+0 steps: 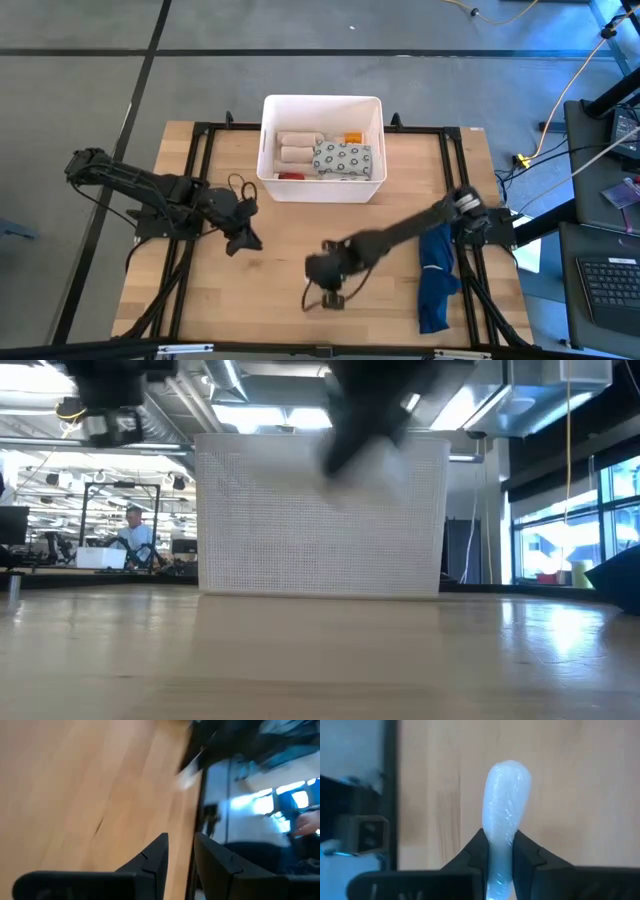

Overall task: Pick & place medical supplies in basket/bin
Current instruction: Put the white rolled gauze into the white bin

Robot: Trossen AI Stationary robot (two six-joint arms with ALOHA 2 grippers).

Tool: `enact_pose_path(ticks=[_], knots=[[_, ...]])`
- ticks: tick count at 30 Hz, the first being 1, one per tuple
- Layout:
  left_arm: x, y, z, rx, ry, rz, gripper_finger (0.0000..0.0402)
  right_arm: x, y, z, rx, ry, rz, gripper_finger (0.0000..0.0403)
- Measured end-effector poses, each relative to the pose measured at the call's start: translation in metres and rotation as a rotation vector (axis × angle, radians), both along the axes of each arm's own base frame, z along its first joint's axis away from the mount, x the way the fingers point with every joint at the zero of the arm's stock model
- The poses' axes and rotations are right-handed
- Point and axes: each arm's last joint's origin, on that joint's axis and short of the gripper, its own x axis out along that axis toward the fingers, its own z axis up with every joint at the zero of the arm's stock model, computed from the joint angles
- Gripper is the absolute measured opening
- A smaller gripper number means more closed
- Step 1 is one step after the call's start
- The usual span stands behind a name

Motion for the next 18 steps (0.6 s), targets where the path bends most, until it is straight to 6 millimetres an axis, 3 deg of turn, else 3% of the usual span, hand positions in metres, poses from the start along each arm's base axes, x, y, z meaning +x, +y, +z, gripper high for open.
enact_pose_path(ticks=[8,12,18], knots=[[-0.018,-0.001,-0.020,0.052,0.282,0.077,0.0088,-0.004,-0.086,0.119,-0.030,-0.401,-0.059,0.0051],[-0.017,0.004,-0.020,0.165,0.251,0.199,0.0088,-0.012,-0.129,0.179,-0.182,-0.605,-0.118,0.0052],[-0.013,0.012,-0.017,0.279,0.177,0.388,0.0088,-0.025,-0.202,0.249,-0.411,-0.814,-0.146,0.0052]])
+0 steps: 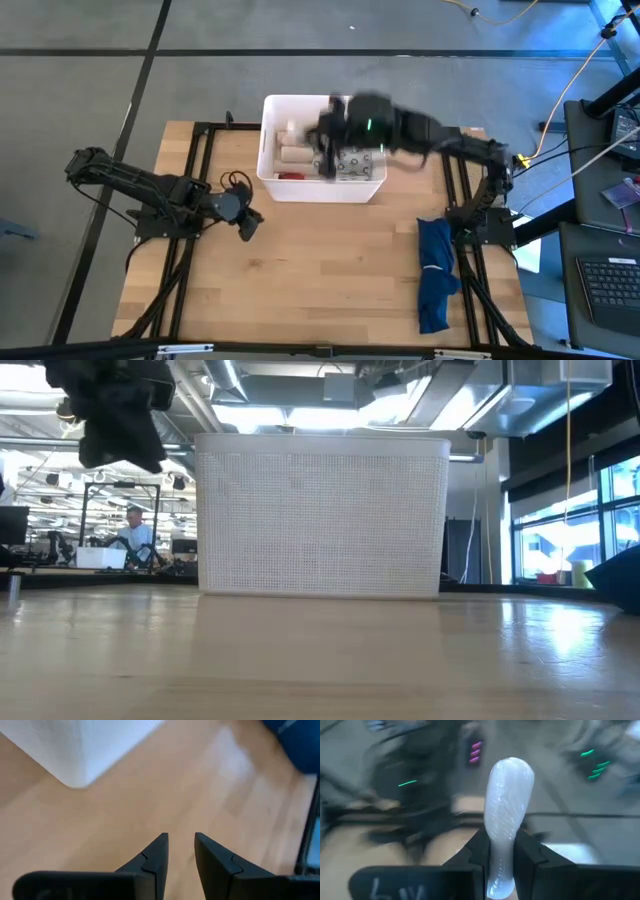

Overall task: Pick & place medical supplies in basket/bin
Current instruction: Put the white rolled gauze into the white bin

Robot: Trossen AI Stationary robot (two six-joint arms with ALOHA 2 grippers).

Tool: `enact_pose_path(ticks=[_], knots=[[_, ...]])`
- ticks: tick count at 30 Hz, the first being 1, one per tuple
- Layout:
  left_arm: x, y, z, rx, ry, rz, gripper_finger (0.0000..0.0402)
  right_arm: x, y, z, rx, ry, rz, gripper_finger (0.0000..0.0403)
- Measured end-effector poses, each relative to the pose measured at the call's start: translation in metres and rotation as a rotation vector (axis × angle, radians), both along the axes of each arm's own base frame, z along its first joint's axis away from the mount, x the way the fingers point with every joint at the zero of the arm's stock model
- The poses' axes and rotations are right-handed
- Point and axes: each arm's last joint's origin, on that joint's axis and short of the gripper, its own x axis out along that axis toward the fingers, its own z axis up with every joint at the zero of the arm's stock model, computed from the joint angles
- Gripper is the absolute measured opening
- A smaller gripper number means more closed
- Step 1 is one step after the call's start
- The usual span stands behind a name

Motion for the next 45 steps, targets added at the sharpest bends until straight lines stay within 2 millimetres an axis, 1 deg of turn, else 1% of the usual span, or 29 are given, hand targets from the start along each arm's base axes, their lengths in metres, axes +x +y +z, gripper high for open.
enact_pose_path(ticks=[2,3,5,7,9,13,15,18,22,28,35,39,45], knots=[[0.001,0.001,0.001,0.018,-0.026,0.039,0.0088,-0.003,-0.028,0.012,-0.047,-0.041,-0.048,0.0052],[0.002,0.001,0.002,0.021,-0.038,0.054,0.0088,-0.005,-0.042,0.015,-0.053,-0.050,-0.063,0.0052],[0.003,0.002,0.003,0.028,-0.055,0.079,0.0088,-0.005,-0.068,0.015,-0.054,-0.066,-0.062,0.0052],[0.003,0.002,0.004,0.037,-0.066,0.091,0.0088,-0.003,-0.092,0.008,-0.033,-0.062,-0.050,0.0052],[0.004,0.002,0.004,0.046,-0.079,0.102,0.0088,0.002,-0.114,-0.005,0.000,-0.038,-0.039,0.0053],[0.004,0.003,0.005,0.075,-0.090,0.130,0.0088,0.020,-0.151,-0.048,0.069,0.069,-0.015,0.0053],[0.004,0.004,0.005,0.091,-0.094,0.145,0.0088,0.029,-0.164,-0.069,0.085,0.117,-0.014,0.0053],[0.004,0.005,0.006,0.119,-0.102,0.172,0.0088,0.042,-0.179,-0.101,0.102,0.188,-0.015,0.0053],[0.004,0.007,0.006,0.176,-0.115,0.224,0.0088,0.056,-0.189,-0.140,0.108,0.285,0.011,0.0053],[0.003,0.010,0.007,0.292,-0.117,0.255,0.0088,0.065,-0.193,-0.183,0.130,0.426,0.049,0.0053],[0.004,0.017,0.007,0.326,-0.103,0.285,0.0088,0.072,-0.197,-0.218,0.153,0.521,0.070,0.0053],[0.004,0.021,0.007,0.338,-0.095,0.301,0.0088,0.079,-0.202,-0.239,0.125,0.540,0.052,0.0053],[0.005,0.025,0.007,0.322,-0.089,0.307,0.0088,0.086,-0.206,-0.256,0.111,0.531,0.044,0.0053]])
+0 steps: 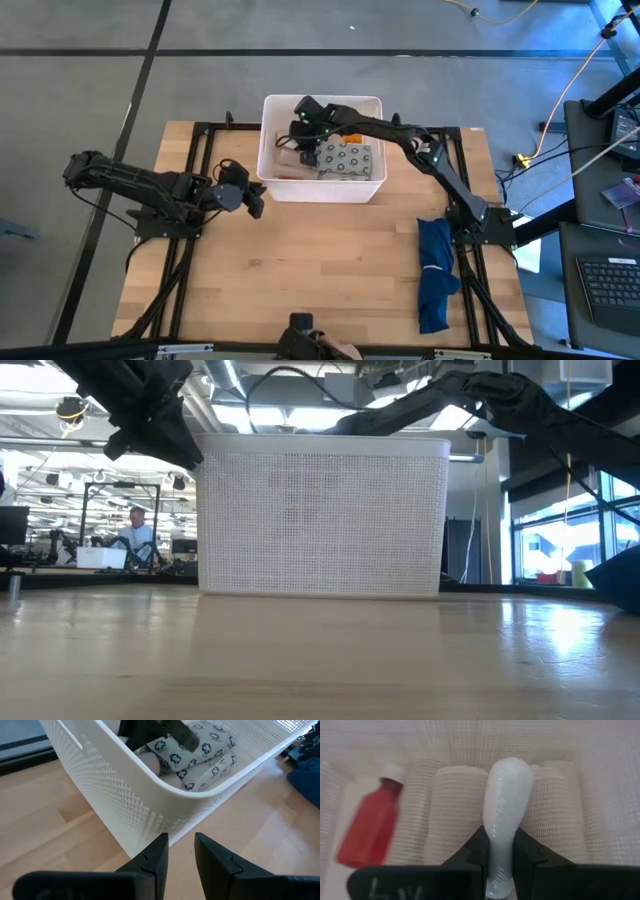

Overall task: Pick & place medical supplies in basket/bin
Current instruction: Put the white rolled gauze into the white bin, then return to Home Position

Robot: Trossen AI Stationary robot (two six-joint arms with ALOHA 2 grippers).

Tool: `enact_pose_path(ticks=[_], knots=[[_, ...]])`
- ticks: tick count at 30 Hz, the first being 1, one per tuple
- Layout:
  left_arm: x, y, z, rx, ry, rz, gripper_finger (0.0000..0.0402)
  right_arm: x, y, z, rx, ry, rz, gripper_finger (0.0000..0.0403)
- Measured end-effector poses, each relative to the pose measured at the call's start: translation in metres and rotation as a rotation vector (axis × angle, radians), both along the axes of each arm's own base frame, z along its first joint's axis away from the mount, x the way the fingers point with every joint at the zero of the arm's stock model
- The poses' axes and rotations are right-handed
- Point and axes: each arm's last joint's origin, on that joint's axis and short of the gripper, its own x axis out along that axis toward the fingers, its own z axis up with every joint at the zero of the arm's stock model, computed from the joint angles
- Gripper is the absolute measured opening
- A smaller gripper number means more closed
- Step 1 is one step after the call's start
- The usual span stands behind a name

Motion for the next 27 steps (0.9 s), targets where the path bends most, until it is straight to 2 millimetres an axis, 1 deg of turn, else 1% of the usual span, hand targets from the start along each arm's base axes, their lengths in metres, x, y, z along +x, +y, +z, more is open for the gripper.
enact_pose_path(ticks=[3,6,8,13,15,18,22,24,27], knots=[[0.000,0.000,0.000,-0.001,-0.001,0.002,0.0088,0.001,-0.001,-0.002,-0.017,0.007,-0.012,0.0056],[0.000,0.000,0.000,-0.002,-0.002,0.002,0.0088,0.001,-0.001,-0.002,-0.016,0.008,-0.016,0.0080],[0.000,0.000,0.000,-0.005,-0.002,0.001,0.0088,0.001,-0.001,-0.002,-0.014,0.009,-0.018,0.0108],[0.000,0.000,0.000,-0.004,-0.002,0.000,0.0088,0.001,0.001,-0.003,-0.009,0.018,-0.015,0.0193],[0.000,0.000,0.000,-0.004,-0.002,0.000,0.0088,0.001,0.004,0.002,-0.002,0.032,-0.012,0.0222],[0.000,0.000,0.000,-0.004,-0.001,-0.001,0.0088,0.001,0.007,0.020,-0.010,0.037,-0.012,0.0254],[0.000,0.000,0.001,-0.005,-0.004,-0.001,0.0088,-0.001,0.014,0.054,-0.038,0.029,-0.042,0.0275],[-0.001,0.000,0.002,-0.007,-0.013,-0.002,0.0088,-0.009,0.020,0.074,-0.018,-0.012,-0.067,0.0278],[-0.005,0.001,0.009,-0.018,-0.077,-0.008,0.0088,-0.021,0.036,0.115,0.038,-0.085,-0.145,0.0279]])
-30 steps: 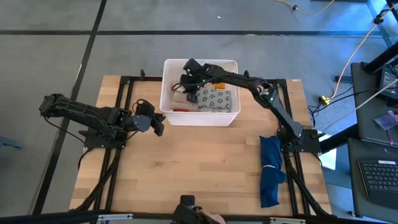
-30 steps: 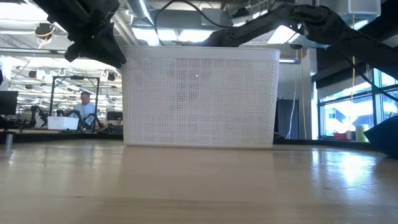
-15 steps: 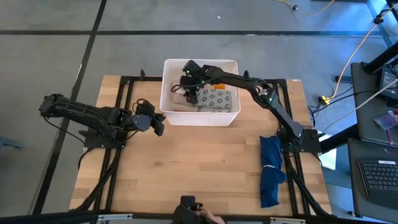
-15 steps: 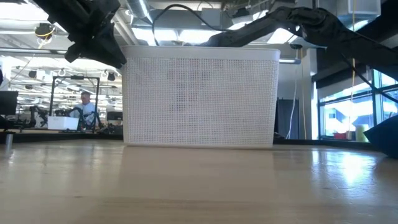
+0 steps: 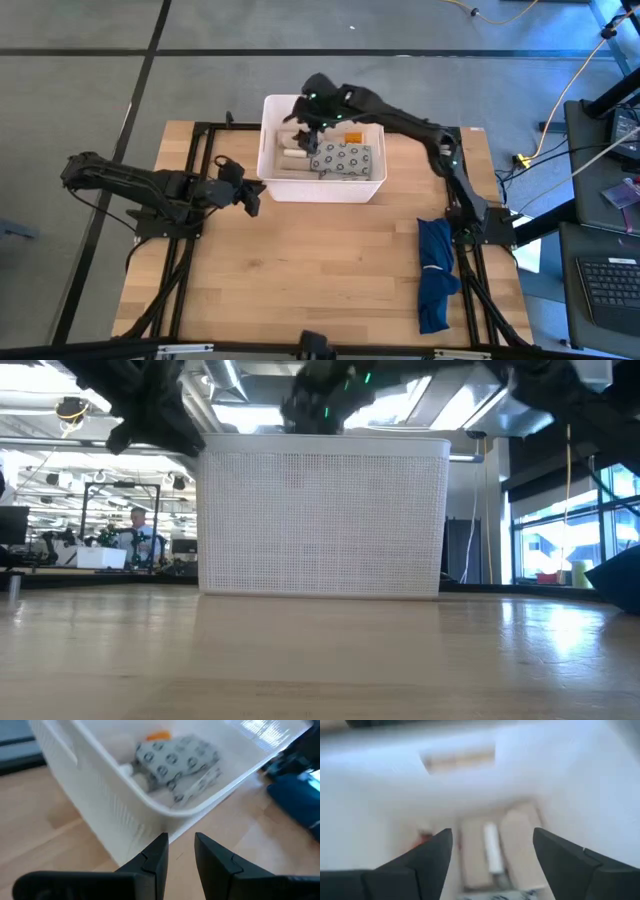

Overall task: Pick & place medical supplies in basket/bin
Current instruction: Return to Home Position

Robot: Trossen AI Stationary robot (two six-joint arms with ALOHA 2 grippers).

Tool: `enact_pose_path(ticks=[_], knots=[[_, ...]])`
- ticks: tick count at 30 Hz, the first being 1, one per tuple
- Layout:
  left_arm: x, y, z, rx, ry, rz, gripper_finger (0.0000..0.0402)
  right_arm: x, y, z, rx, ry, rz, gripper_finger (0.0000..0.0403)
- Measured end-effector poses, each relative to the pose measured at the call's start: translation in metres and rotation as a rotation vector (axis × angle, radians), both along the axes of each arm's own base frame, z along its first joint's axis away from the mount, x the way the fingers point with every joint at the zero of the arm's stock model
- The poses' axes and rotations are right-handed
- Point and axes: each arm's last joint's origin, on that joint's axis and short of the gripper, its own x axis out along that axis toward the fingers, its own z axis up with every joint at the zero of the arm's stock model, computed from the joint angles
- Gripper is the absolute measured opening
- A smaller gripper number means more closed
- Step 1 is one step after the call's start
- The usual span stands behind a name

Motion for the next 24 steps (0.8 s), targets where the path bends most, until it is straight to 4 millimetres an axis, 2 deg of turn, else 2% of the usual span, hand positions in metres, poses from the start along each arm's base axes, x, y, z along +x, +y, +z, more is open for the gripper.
enact_pose_path(ticks=[5,7,10,12,15,19,24], knots=[[-0.011,0.001,0.013,0.064,-0.046,-0.068,0.0088,-0.026,0.037,0.064,0.110,-0.121,-0.070,0.0280],[-0.013,0.001,0.014,0.082,-0.033,-0.086,0.0088,-0.035,0.060,0.086,0.174,-0.165,-0.027,0.0280],[-0.012,-0.001,0.012,0.033,-0.023,-0.170,0.0088,-0.042,0.096,0.106,0.249,-0.205,0.089,0.0280],[-0.010,-0.004,0.010,-0.026,-0.009,-0.256,0.0088,-0.042,0.116,0.112,0.272,-0.212,0.156,0.0280],[-0.008,-0.008,0.008,-0.092,0.007,-0.360,0.0088,-0.048,0.142,0.114,0.375,-0.153,0.162,0.0280],[-0.006,-0.011,0.007,-0.172,-0.003,-0.416,0.0088,-0.047,0.184,0.116,0.349,-0.124,0.176,0.0280],[-0.009,-0.010,0.016,-0.119,-0.077,-0.450,0.0088,-0.049,0.234,0.119,0.336,-0.128,0.214,0.0280]])
